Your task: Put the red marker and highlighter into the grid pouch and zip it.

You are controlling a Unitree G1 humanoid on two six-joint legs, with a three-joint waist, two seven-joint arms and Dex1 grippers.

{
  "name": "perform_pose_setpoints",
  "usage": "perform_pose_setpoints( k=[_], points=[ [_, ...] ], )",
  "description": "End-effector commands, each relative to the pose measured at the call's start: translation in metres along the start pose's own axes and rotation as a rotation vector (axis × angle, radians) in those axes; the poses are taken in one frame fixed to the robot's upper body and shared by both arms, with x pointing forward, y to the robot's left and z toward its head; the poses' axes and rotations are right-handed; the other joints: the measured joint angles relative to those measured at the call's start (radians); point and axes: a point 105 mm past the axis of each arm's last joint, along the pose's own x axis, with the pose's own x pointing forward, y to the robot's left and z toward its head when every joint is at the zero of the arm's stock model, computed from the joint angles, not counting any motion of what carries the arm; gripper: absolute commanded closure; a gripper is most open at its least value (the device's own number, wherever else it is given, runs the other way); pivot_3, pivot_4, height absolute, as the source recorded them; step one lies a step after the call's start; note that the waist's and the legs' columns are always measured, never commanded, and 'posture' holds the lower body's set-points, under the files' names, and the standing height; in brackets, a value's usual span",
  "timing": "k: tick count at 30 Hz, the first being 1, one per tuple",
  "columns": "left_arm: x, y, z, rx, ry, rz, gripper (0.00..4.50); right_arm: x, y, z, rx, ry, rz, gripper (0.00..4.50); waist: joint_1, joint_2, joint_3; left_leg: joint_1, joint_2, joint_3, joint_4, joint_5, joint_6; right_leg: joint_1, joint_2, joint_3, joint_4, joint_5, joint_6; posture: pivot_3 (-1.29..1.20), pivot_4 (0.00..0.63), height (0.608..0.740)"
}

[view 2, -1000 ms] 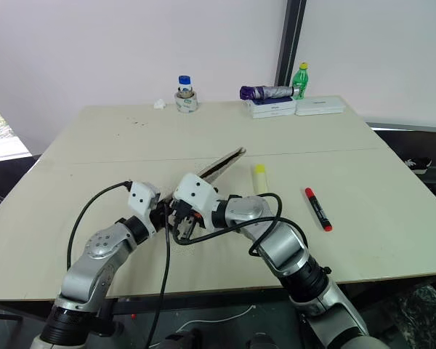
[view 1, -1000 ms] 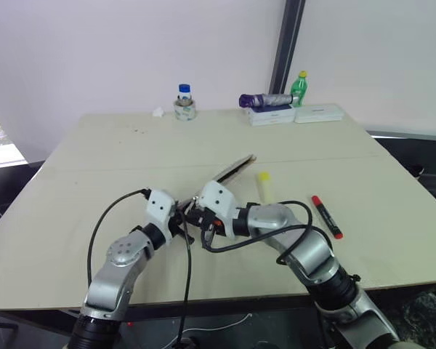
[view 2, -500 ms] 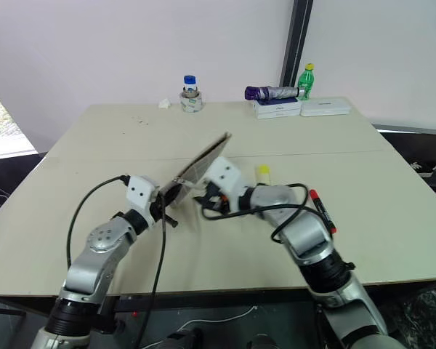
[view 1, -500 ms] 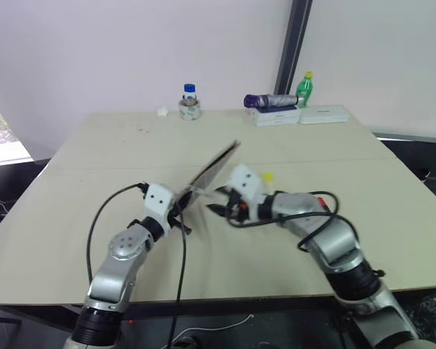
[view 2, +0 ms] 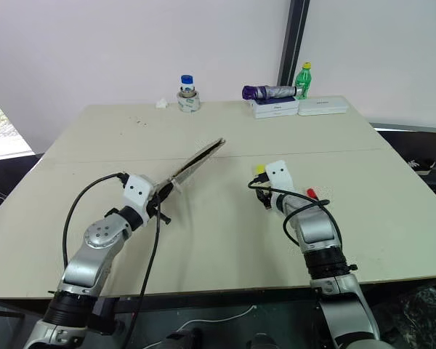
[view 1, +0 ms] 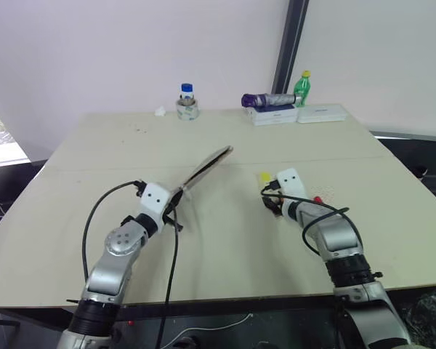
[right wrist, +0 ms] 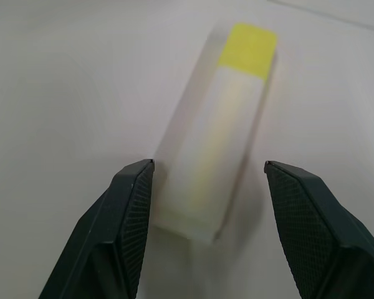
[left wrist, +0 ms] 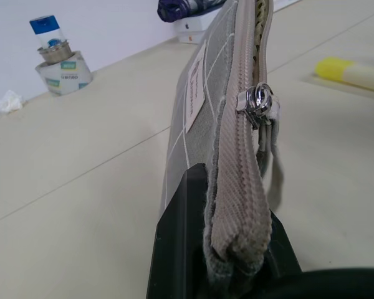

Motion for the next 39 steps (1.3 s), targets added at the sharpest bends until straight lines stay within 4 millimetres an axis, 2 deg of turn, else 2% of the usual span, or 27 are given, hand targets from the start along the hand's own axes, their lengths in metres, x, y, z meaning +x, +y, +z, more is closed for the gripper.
perform_pose_setpoints(
  k=[1, 2, 4, 5, 9, 14, 18, 22, 29, 39],
  points=[
    [0.004, -0.002, 0.011, 0.014, -0.044, 0.007, 4.5, -0.001, -0.004, 0.012, 0.04, -0.051, -0.016, 2.1, 0.0, 0.0, 0.0, 0.0, 0.0, 0.0, 0.0, 0.0, 0.0, 0.0, 0.0, 0.0, 0.0, 0.0, 0.0, 0.0, 0.15, 0.74],
    [0.004, -0.003, 0.01, 0.008, -0.043, 0.009, 4.5, -0.002, -0.004, 0.012, 0.045, -0.052, -0.014, 2.4, 0.001, 0.0, 0.0, 0.0, 0.0, 0.0, 0.0, 0.0, 0.0, 0.0, 0.0, 0.0, 0.0, 0.0, 0.0, 0.0, 0.15, 0.74],
    [0.004, -0.003, 0.009, -0.003, -0.041, 0.013, 4.5, -0.004, -0.005, 0.014, 0.043, -0.059, -0.014, 3.5, 0.001, 0.0, 0.0, 0.0, 0.0, 0.0, 0.0, 0.0, 0.0, 0.0, 0.0, 0.0, 0.0, 0.0, 0.0, 0.0, 0.15, 0.74],
    [0.004, -0.003, 0.009, -0.007, -0.041, 0.014, 4.5, -0.006, -0.006, 0.017, 0.032, -0.067, -0.017, 3.66, 0.001, 0.0, 0.0, 0.0, 0.0, 0.0, 0.0, 0.0, 0.0, 0.0, 0.0, 0.0, 0.0, 0.0, 0.0, 0.0, 0.15, 0.74],
    [0.003, -0.004, 0.008, -0.022, -0.042, 0.015, 4.5, -0.025, -0.002, 0.043, -0.069, -0.154, 0.065, 3.64, 0.002, 0.0, 0.0, 0.0, 0.0, 0.0, 0.0, 0.0, 0.0, 0.0, 0.0, 0.0, 0.0, 0.0, 0.0, 0.0, 0.15, 0.74],
    [0.003, -0.004, 0.008, -0.027, -0.045, 0.006, 4.5, -0.078, 0.021, 0.077, -0.222, -0.3, 0.33, 3.64, 0.002, 0.0, 0.0, -0.001, 0.0, 0.0, 0.001, 0.0, 0.0, 0.0, 0.0, -0.001, 0.0, 0.0, 0.0, 0.0, 0.15, 0.74],
    [0.005, -0.007, 0.009, -0.024, -0.051, -0.009, 4.5, -0.101, 0.036, 0.084, -0.262, -0.333, 0.443, 3.64, 0.001, 0.0, 0.0, 0.0, 0.0, -0.001, 0.001, 0.0, 0.0, 0.0, 0.0, -0.001, 0.0, 0.0, 0.0, 0.0, 0.15, 0.74],
    [0.008, -0.01, 0.012, -0.027, -0.067, -0.02, 4.5, -0.101, 0.045, 0.082, -0.282, -0.312, 0.453, 3.64, 0.004, 0.0, 0.0, -0.001, 0.0, -0.001, 0.001, 0.0, 0.0, 0.001, 0.0, -0.001, 0.0, 0.0, 0.0, 0.0, 0.15, 0.74],
    [0.008, -0.015, 0.016, -0.016, -0.086, -0.044, 4.5, -0.084, 0.042, 0.078, -0.247, -0.256, 0.396, 3.64, 0.005, 0.0, 0.0, -0.001, 0.0, -0.001, 0.002, 0.0, 0.0, 0.001, -0.001, -0.001, 0.0, 0.0, 0.0, 0.0, 0.15, 0.74],
    [0.006, -0.019, 0.016, 0.013, -0.085, -0.065, 4.5, -0.078, 0.048, 0.07, -0.282, -0.21, 0.41, 3.64, 0.005, 0.0, 0.0, -0.001, 0.0, -0.001, 0.002, 0.0, 0.0, 0.0, -0.001, -0.001, 0.0, 0.0, 0.0, 0.0, 0.15, 0.74]
  ],
)
